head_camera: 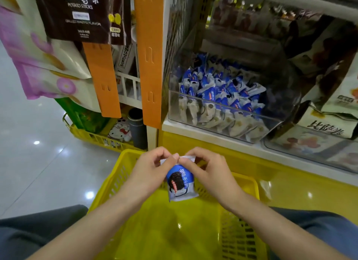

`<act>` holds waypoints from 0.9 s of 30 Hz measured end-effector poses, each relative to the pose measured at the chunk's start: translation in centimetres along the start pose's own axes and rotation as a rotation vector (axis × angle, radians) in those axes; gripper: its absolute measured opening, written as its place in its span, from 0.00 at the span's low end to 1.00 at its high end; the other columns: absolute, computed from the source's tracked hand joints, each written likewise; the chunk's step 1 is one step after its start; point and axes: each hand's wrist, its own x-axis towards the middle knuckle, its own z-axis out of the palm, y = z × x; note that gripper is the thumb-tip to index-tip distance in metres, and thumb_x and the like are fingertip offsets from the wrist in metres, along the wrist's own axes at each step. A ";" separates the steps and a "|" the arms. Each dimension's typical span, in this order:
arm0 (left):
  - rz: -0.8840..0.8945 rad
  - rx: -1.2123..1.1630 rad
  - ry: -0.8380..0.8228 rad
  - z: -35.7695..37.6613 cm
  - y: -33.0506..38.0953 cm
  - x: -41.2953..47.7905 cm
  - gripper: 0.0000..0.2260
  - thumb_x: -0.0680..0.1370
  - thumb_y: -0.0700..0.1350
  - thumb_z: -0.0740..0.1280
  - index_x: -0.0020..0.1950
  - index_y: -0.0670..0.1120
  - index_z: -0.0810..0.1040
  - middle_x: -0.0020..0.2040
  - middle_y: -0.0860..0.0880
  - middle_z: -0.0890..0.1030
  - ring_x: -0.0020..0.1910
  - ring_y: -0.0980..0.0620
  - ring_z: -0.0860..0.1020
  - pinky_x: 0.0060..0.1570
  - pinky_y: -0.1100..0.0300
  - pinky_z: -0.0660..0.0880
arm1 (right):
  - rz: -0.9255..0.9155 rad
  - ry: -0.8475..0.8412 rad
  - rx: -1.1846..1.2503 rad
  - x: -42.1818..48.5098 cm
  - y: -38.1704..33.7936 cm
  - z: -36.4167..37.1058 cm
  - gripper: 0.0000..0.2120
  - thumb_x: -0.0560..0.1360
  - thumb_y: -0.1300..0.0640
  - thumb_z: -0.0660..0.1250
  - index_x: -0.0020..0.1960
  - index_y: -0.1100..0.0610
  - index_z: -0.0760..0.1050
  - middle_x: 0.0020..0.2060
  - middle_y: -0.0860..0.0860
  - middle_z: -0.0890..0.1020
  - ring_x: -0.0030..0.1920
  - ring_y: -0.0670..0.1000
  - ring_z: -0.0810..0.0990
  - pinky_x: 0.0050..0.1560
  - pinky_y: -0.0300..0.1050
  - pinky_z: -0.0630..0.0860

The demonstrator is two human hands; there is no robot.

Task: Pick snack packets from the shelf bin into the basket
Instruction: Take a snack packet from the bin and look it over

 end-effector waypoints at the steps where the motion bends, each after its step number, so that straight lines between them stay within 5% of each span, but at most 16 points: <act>1: -0.012 0.000 -0.009 0.0 -0.1 0.0 0.13 0.76 0.43 0.66 0.31 0.47 0.72 0.30 0.46 0.73 0.32 0.53 0.71 0.35 0.56 0.69 | -0.084 0.016 -0.147 0.0 0.1 -0.1 0.06 0.74 0.51 0.67 0.39 0.50 0.77 0.34 0.42 0.77 0.37 0.41 0.74 0.40 0.38 0.71; 3: -0.020 -0.012 -0.017 0.1 -0.1 -0.1 0.13 0.76 0.43 0.66 0.31 0.47 0.72 0.27 0.50 0.73 0.28 0.58 0.72 0.30 0.63 0.69 | -0.219 0.030 -0.328 -0.1 0.3 -0.3 0.10 0.74 0.47 0.65 0.42 0.53 0.77 0.36 0.41 0.74 0.39 0.41 0.70 0.40 0.36 0.69; 6: -0.038 -0.083 -0.054 0.3 0.2 -0.2 0.09 0.76 0.43 0.65 0.36 0.45 0.75 0.30 0.50 0.77 0.31 0.59 0.75 0.31 0.66 0.72 | -0.212 0.035 -0.245 -0.1 0.0 -0.6 0.07 0.74 0.51 0.66 0.42 0.53 0.77 0.36 0.41 0.74 0.38 0.40 0.72 0.40 0.33 0.68; 8: -0.064 -0.142 -0.097 0.3 0.4 -0.3 0.03 0.75 0.42 0.66 0.44 0.44 0.76 0.38 0.48 0.80 0.37 0.58 0.78 0.35 0.67 0.74 | -0.114 0.093 -0.108 -0.2 0.1 -0.5 0.06 0.74 0.57 0.68 0.39 0.51 0.76 0.34 0.42 0.77 0.37 0.39 0.75 0.39 0.30 0.69; 10: -0.100 -0.128 -0.122 0.4 0.3 -0.2 0.08 0.73 0.40 0.69 0.50 0.43 0.75 0.45 0.47 0.81 0.41 0.56 0.79 0.39 0.66 0.76 | 0.062 0.163 0.092 0.0 0.0 -0.6 0.09 0.75 0.61 0.66 0.38 0.51 0.74 0.32 0.43 0.78 0.34 0.40 0.76 0.38 0.32 0.73; 13: -0.106 -0.146 -0.053 0.5 0.1 -0.1 0.13 0.71 0.37 0.71 0.52 0.45 0.74 0.43 0.49 0.82 0.34 0.59 0.79 0.33 0.66 0.76 | 0.347 0.187 0.519 0.6 -0.1 -1.1 0.06 0.77 0.63 0.61 0.42 0.58 0.72 0.37 0.53 0.80 0.31 0.43 0.80 0.33 0.36 0.78; 17: -0.029 -0.224 0.094 0.0 -0.2 0.6 0.06 0.75 0.39 0.67 0.49 0.48 0.77 0.38 0.51 0.84 0.35 0.59 0.81 0.35 0.67 0.77 | 0.542 0.038 0.781 0.4 -0.1 -1.2 0.02 0.78 0.65 0.59 0.47 0.62 0.68 0.37 0.57 0.80 0.31 0.46 0.82 0.34 0.37 0.80; 22: -0.002 -0.178 0.152 -0.5 -0.5 1.0 0.10 0.79 0.40 0.60 0.44 0.47 0.80 0.38 0.51 0.84 0.36 0.59 0.81 0.35 0.65 0.78 | 0.570 -0.180 0.587 -0.4 0.4 -0.4 0.07 0.78 0.67 0.60 0.54 0.60 0.66 0.37 0.53 0.81 0.33 0.46 0.82 0.38 0.37 0.80; 25: 0.174 0.158 0.174 -1.1 -0.9 1.1 0.10 0.79 0.39 0.61 0.42 0.48 0.79 0.35 0.54 0.80 0.35 0.60 0.77 0.38 0.65 0.75 | 0.438 -0.180 0.213 -0.6 0.9 0.1 0.19 0.74 0.65 0.67 0.60 0.57 0.64 0.48 0.54 0.80 0.47 0.48 0.80 0.53 0.45 0.78; 27: 0.318 0.414 0.134 -1.3 -0.8 1.0 0.09 0.78 0.39 0.63 0.39 0.48 0.77 0.32 0.57 0.76 0.34 0.63 0.74 0.34 0.73 0.68 | 0.262 -0.131 0.008 -0.8 1.0 0.4 0.27 0.71 0.59 0.71 0.65 0.53 0.63 0.56 0.46 0.75 0.57 0.44 0.74 0.59 0.36 0.71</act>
